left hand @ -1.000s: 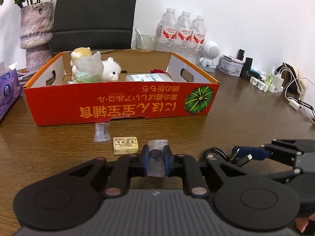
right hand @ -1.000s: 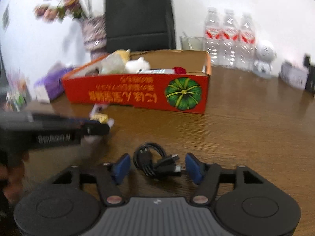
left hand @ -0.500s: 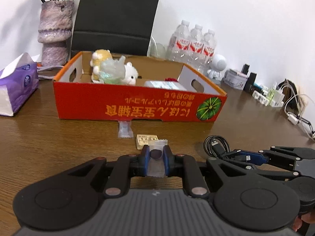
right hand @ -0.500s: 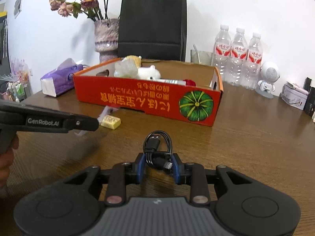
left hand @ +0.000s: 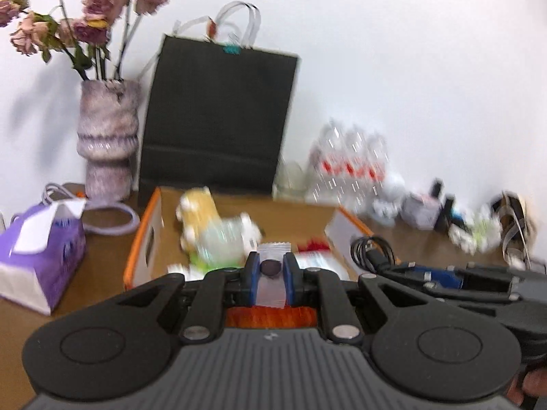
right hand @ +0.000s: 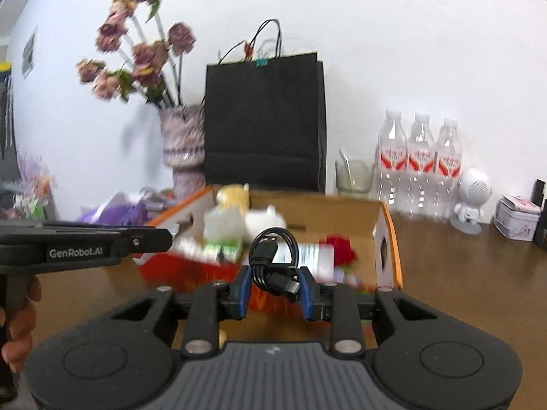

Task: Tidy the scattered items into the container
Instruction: 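Lower the cable into the box with the right tool while the left tool releases the packet there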

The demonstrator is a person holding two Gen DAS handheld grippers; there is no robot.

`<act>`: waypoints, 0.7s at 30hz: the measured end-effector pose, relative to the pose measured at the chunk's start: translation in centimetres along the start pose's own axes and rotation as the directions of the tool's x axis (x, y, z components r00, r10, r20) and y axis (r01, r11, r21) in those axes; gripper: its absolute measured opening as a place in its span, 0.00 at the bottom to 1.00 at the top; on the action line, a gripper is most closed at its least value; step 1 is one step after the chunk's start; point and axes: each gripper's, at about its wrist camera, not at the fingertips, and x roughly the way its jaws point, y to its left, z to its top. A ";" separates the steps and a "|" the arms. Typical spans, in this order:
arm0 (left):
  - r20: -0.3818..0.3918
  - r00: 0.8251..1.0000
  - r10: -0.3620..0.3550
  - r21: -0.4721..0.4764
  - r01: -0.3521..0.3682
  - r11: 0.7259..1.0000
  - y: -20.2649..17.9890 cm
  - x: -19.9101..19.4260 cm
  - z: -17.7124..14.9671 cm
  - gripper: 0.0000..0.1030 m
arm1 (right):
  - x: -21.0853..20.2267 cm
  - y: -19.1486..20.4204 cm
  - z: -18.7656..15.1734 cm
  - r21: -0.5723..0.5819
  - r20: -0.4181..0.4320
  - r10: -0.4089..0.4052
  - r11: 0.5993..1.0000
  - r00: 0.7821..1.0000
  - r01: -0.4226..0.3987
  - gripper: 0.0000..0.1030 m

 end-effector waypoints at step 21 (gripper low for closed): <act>-0.079 0.994 0.079 0.007 -0.079 0.997 2.7 8.7 1.4 0.66 | 10.8 -2.1 2.6 0.073 -0.109 -0.014 0.997 0.994 0.023 0.46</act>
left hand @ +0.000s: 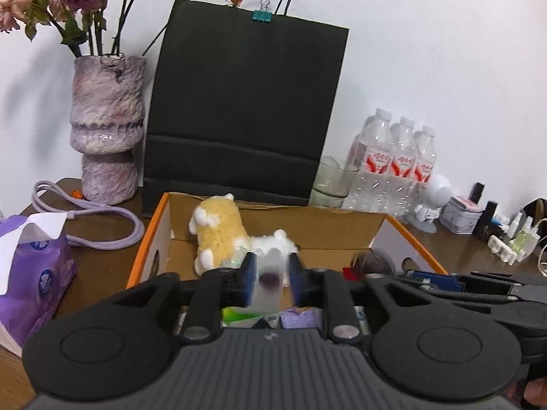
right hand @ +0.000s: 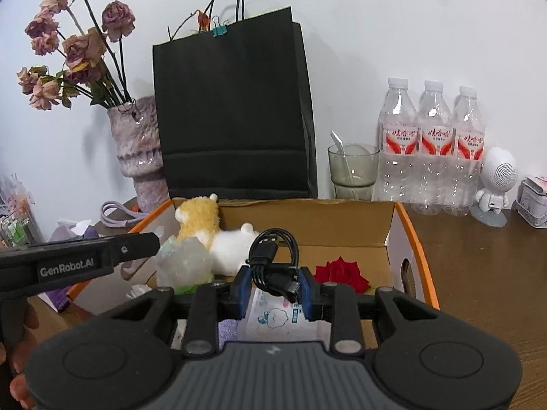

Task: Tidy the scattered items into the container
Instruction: 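Lower the cable into the box with the right tool while the left tool releases the packet there, then move both open tools back toward the yellow block and clear wrapper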

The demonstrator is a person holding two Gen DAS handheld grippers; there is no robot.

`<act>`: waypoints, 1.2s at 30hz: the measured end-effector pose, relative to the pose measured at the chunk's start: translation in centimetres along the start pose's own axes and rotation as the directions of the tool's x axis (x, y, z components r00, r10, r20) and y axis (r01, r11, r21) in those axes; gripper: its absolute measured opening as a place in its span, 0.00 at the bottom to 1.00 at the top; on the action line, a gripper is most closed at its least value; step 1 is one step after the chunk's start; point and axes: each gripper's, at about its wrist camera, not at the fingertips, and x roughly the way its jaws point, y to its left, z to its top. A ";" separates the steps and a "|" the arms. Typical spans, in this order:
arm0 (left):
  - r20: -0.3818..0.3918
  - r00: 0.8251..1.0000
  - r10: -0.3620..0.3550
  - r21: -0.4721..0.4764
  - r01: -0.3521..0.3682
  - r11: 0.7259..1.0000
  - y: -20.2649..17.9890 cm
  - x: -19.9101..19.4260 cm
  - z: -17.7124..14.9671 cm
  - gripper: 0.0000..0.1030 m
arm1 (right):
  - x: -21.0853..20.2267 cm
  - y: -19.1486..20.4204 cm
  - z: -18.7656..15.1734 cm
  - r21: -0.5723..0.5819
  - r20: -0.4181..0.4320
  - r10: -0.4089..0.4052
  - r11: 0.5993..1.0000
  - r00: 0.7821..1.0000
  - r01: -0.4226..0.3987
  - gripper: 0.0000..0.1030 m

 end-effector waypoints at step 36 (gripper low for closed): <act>-0.020 0.996 0.089 0.059 -0.088 0.994 4.8 -8.1 -4.4 1.00 | -5.5 5.2 -6.1 -0.070 -0.040 -0.120 0.991 0.992 0.117 1.00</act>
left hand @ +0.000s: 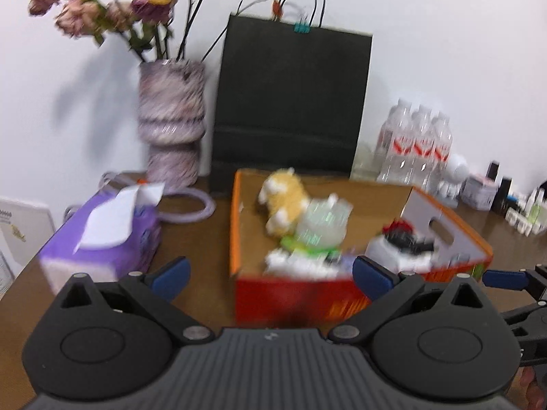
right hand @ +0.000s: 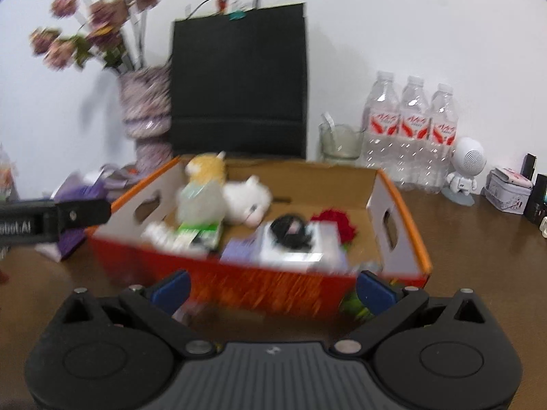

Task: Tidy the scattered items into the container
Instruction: 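Move both open tools back toward the yellow block and clear wrapper, then grasp the yellow block with the right tool while the left tool grasps the clear wrapper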

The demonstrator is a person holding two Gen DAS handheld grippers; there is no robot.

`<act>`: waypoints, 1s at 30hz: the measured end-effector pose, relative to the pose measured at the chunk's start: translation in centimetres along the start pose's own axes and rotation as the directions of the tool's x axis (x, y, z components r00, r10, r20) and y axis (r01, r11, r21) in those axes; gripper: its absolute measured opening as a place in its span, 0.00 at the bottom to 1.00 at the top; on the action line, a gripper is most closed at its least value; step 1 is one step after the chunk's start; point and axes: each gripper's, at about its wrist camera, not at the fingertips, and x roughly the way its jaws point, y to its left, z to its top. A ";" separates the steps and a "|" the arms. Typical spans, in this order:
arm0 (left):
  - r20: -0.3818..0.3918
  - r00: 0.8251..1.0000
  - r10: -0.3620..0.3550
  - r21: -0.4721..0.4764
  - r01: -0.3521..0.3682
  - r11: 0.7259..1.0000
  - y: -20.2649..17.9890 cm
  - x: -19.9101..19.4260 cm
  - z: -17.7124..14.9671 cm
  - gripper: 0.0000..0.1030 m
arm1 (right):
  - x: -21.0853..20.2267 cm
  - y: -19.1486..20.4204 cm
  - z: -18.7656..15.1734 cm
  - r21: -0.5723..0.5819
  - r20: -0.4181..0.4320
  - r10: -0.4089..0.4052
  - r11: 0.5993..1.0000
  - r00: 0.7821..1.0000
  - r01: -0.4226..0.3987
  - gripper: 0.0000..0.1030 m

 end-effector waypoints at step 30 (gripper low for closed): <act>-0.152 0.988 0.005 -0.003 -0.006 1.000 -7.6 5.7 -4.6 0.74 | 1.0 -4.3 -3.8 0.085 -0.050 0.028 0.996 0.998 -0.024 0.31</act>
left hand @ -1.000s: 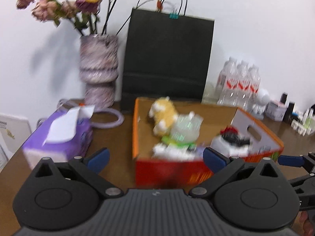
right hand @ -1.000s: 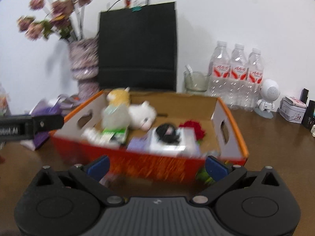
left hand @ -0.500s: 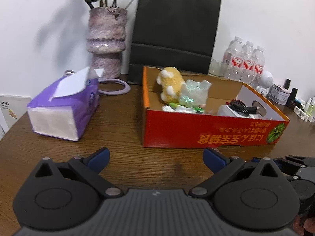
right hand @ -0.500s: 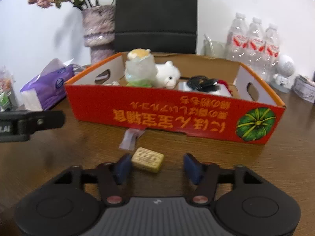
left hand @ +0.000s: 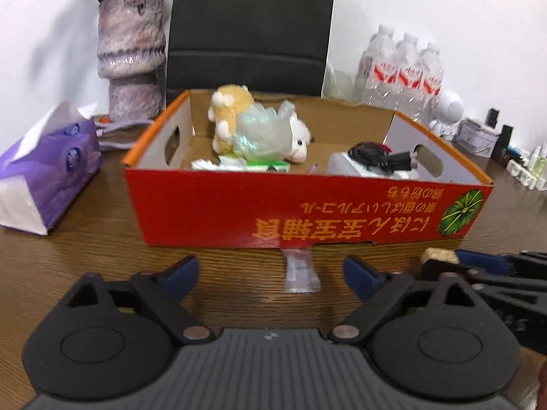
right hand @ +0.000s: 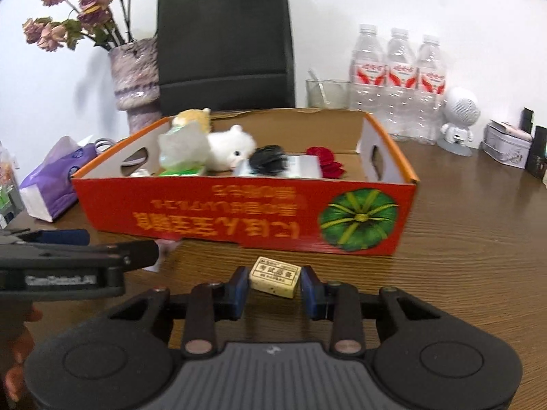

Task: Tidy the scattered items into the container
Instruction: 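Grasp the yellow block with the right tool while the left tool grasps the clear wrapper, then carry the yellow block into the box with the right tool while the left tool drops the wrapper in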

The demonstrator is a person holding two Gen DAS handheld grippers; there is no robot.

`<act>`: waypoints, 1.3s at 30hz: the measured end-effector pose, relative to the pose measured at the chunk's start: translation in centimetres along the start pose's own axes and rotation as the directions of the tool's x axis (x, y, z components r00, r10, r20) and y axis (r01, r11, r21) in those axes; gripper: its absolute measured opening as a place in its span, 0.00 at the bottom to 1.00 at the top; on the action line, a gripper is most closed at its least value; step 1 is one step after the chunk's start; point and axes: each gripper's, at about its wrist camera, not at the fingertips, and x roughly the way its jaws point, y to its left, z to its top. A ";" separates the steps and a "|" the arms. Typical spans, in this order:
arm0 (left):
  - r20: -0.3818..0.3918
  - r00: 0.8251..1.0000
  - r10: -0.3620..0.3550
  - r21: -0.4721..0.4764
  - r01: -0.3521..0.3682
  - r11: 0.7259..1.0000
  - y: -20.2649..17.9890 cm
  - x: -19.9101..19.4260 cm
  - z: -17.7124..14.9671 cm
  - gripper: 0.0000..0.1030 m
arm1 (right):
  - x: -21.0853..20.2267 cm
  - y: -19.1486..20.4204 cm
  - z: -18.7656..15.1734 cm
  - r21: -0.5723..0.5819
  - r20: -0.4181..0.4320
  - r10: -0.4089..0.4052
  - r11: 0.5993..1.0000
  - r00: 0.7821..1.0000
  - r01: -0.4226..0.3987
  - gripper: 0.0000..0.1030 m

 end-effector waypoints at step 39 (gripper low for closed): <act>0.286 0.955 -0.074 -0.055 0.094 0.994 1.5 -4.5 8.3 0.17 | -1.1 0.4 9.4 0.022 0.194 0.021 0.999 0.981 -0.026 0.31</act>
